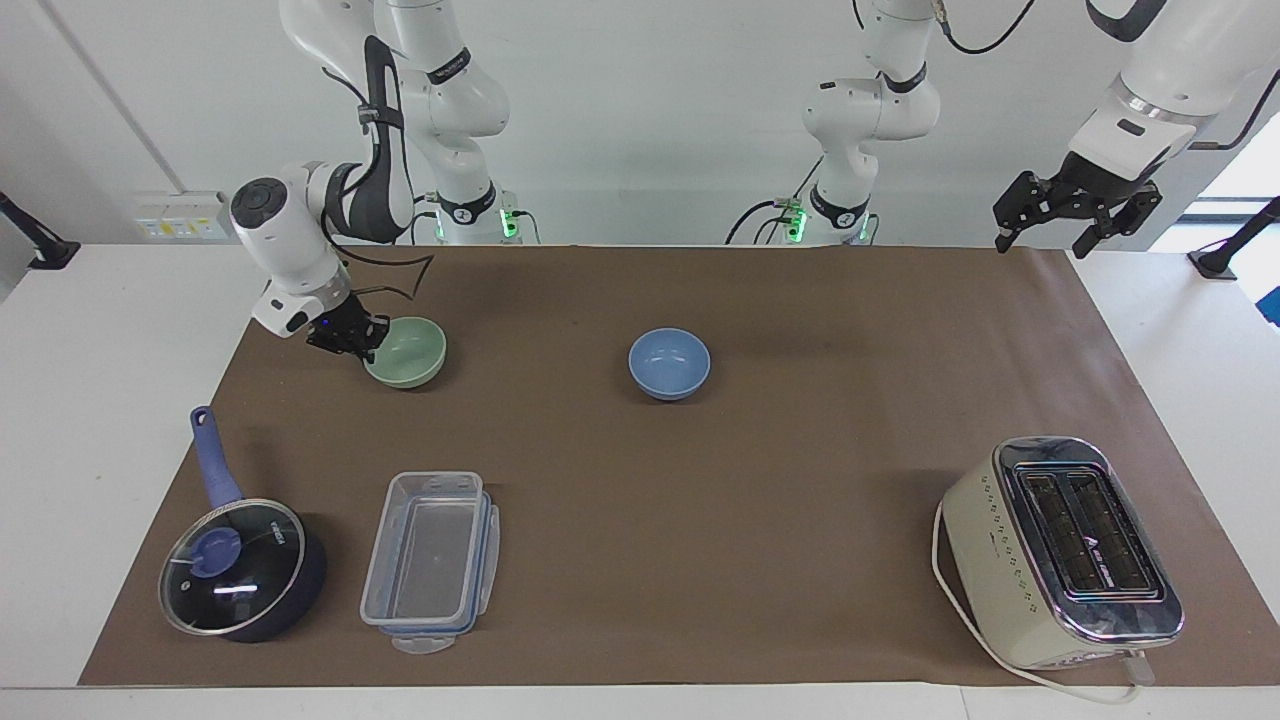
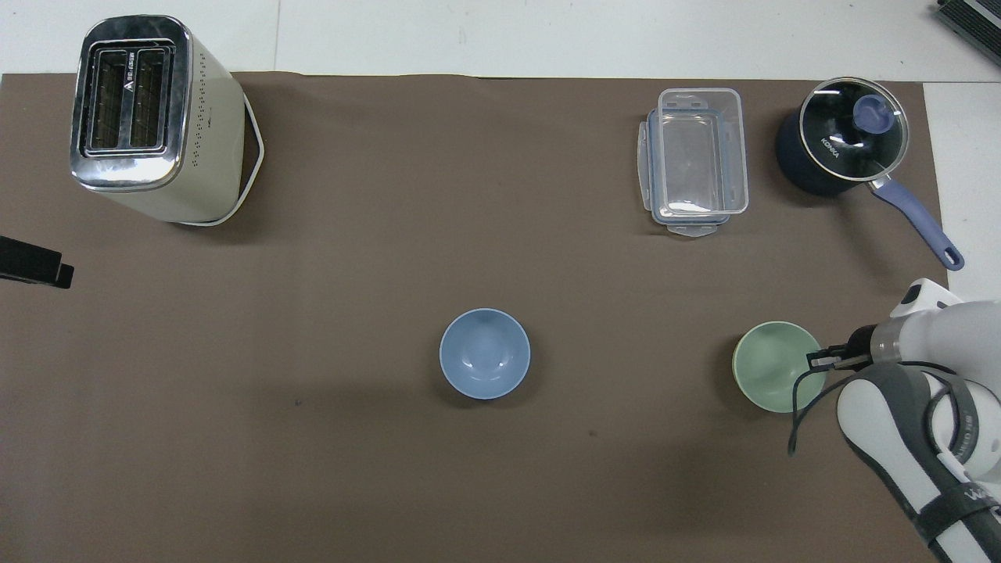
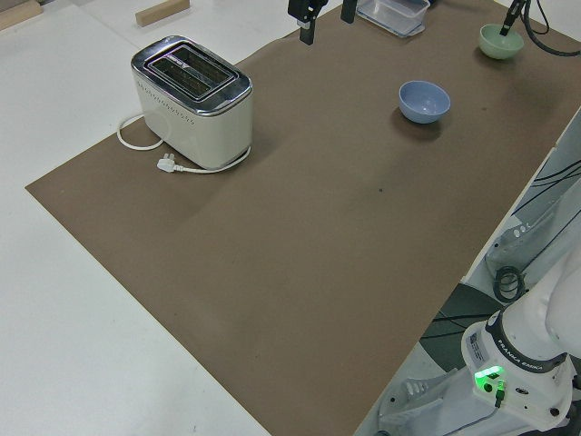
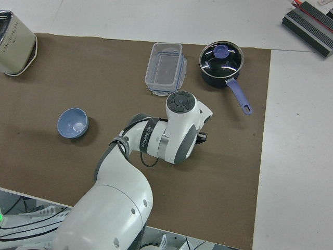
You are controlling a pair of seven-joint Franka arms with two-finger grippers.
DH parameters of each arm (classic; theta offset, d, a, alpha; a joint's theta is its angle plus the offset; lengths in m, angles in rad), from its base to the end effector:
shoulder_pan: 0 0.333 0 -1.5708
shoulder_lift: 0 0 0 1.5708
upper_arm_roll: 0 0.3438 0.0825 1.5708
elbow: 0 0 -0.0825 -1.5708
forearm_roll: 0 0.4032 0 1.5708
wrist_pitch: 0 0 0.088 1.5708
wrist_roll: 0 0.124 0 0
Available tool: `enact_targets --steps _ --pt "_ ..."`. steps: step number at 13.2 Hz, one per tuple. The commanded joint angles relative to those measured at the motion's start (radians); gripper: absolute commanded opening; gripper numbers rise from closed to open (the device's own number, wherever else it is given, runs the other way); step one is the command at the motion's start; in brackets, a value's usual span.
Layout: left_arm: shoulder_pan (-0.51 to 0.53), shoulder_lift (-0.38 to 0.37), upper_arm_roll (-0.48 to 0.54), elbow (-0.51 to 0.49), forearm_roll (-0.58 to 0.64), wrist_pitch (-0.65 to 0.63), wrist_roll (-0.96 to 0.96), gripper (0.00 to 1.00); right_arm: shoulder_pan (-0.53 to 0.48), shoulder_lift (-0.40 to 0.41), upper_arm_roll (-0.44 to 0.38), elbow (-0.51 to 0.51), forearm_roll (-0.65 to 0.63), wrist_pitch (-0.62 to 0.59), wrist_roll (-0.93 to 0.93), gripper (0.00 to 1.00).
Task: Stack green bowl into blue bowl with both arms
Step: 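Grasp the green bowl rim with the right gripper, then lift the green bowl with the right gripper over the blue bowl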
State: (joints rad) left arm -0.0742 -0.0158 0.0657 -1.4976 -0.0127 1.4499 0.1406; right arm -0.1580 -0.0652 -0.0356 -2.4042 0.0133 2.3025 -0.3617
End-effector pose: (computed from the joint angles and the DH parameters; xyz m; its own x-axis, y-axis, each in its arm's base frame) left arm 0.5553 -0.0061 0.6693 0.9882 -0.1501 -0.0297 -0.1496 -0.9886 0.0180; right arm 0.4816 -0.0939 0.3335 0.9869 0.1588 -0.0300 0.1581 -0.9871 -0.0241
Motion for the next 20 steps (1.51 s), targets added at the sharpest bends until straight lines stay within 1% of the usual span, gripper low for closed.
enact_targets --steps 1,2,4,5,6,8,11,13,16,18,20 --pt "0.011 -0.015 -0.009 -0.009 0.011 -0.008 0.01 1.0 0.002 -0.013 0.023 0.202 0.019 -0.259 0.021 0.0" --pt "0.01 -0.015 -0.009 -0.009 0.011 -0.006 0.008 1.0 0.002 -0.013 0.037 0.302 0.025 -0.375 0.032 0.0" --pt "0.005 -0.013 -0.011 -0.009 0.011 -0.008 0.01 1.0 0.002 -0.016 0.088 0.437 0.03 -0.48 0.104 0.0" --pt "0.005 -0.013 -0.011 -0.009 0.011 -0.006 0.01 1.0 0.002 -0.021 0.112 0.485 0.03 -0.527 0.139 0.0" --pt "0.005 -0.015 -0.011 -0.009 0.011 -0.008 0.01 1.0 0.002 -0.021 0.14 0.513 0.031 -0.547 0.176 0.0" --pt "0.007 -0.015 -0.011 -0.009 0.011 -0.008 0.01 1.0 0.002 -0.016 0.202 0.542 0.082 -0.548 0.263 0.0" --pt "0.008 -0.013 -0.011 -0.009 0.011 -0.008 0.01 1.0 0.002 -0.016 0.337 0.543 0.114 -0.528 0.436 0.0" --pt "0.008 -0.015 -0.011 -0.009 0.011 -0.008 0.01 1.0 0.012 -0.012 0.382 0.547 0.165 -0.508 0.527 0.0" --pt "0.008 -0.015 -0.011 -0.009 0.011 -0.008 0.01 1.0 0.151 0.027 0.385 0.531 0.165 -0.436 0.672 0.0" --pt "0.01 -0.015 -0.011 -0.009 0.011 -0.008 0.01 1.0 0.239 0.08 0.385 0.525 0.162 -0.376 0.777 0.0" --pt "0.008 -0.013 -0.011 -0.009 0.011 -0.008 0.01 1.0 0.326 0.117 0.385 0.482 0.149 -0.249 0.909 0.0"
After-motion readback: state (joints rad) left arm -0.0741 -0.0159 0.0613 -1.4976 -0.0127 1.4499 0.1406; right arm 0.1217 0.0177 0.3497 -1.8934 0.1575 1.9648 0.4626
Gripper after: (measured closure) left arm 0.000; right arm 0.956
